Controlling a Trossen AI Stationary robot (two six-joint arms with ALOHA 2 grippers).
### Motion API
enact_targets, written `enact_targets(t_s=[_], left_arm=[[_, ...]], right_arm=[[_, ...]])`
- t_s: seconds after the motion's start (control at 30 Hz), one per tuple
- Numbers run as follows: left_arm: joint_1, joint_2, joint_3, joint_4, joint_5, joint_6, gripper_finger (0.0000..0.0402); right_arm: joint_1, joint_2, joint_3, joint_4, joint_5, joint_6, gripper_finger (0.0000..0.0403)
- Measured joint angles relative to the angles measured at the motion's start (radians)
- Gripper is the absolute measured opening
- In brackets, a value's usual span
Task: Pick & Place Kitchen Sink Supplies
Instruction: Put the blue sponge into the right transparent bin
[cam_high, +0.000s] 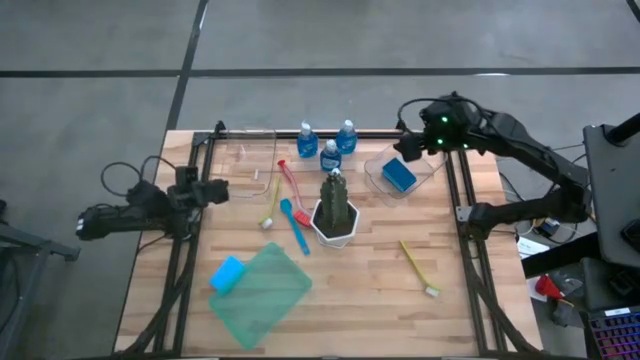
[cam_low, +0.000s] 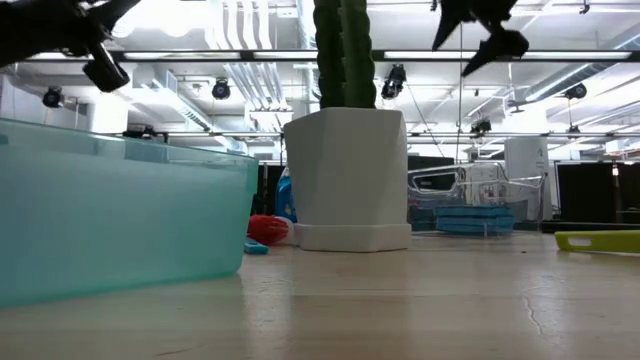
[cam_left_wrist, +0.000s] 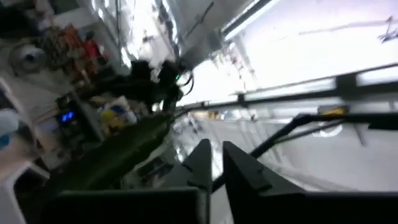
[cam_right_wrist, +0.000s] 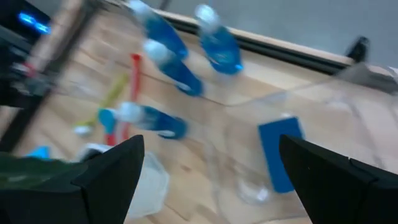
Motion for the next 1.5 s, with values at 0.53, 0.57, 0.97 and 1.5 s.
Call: enact_targets(t_s=[0.53, 0.57, 0.97, 1.5], left_arm=[[0.000, 0.468, 0.668, -1.251, 0.061, 0.004, 0.0294], [-0.001, 0.518, 0.710, -1.318, 0.085, 0.005, 0.0298], [-0.169, 1.001, 0.890, -1.798, 0.388, -0.038, 0.0300], [-0.406, 1.142, 0.850, -1.719, 0.343, -0.291, 0.0302]], right_arm=[[0.083, -0.024, -0.004, 0.092, -0.001, -0.179, 0.0368], [0.084, -0.027, -0.004, 0.092, -0.002, -0.205, 0.0368], [0.083, -0.055, -0.004, 0.092, -0.008, -0.406, 0.0368], [0.083, -0.072, -0.004, 0.076, -0.008, -0.485, 0.0368]])
